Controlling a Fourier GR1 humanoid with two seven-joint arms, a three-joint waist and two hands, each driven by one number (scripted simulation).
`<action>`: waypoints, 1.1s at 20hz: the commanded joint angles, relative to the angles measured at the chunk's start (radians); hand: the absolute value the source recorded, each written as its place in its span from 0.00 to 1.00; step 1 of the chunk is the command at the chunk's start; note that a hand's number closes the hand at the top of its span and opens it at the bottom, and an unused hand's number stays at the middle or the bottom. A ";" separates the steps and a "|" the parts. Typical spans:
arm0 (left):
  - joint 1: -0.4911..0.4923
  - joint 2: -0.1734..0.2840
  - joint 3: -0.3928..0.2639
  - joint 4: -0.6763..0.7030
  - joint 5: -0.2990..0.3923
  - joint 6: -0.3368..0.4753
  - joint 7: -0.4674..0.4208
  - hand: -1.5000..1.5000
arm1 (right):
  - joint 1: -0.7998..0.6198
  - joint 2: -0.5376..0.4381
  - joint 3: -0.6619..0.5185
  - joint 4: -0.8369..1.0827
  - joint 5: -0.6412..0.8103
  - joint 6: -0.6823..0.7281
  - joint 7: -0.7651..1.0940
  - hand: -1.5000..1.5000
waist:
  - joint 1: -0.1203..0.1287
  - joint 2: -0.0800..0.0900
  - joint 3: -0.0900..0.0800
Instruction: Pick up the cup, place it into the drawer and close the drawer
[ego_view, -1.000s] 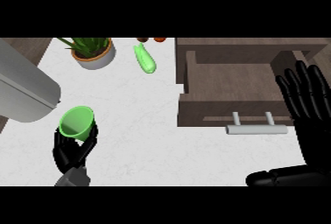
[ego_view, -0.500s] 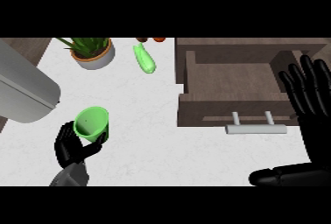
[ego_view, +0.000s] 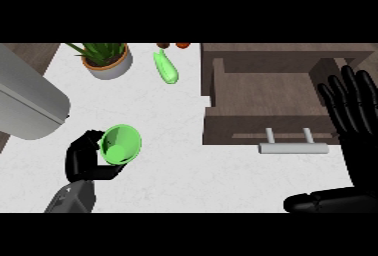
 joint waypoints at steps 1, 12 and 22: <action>0.042 -0.002 -0.047 -0.095 -0.017 -0.116 -0.055 1.00 | 0.054 0.013 0.003 0.001 0.007 0.012 -0.052 0.00 | 0.004 -0.002 0.001; 0.002 -0.023 -0.161 -0.661 0.025 0.037 0.429 1.00 | 0.047 -0.013 -0.038 0.006 -0.039 0.030 -0.019 0.00 | 0.010 -0.004 0.002; -0.168 -0.122 -0.210 -0.802 -0.054 0.258 0.673 1.00 | -0.005 -0.017 -0.028 -0.005 -0.017 0.003 0.023 0.00 | -0.001 0.000 0.000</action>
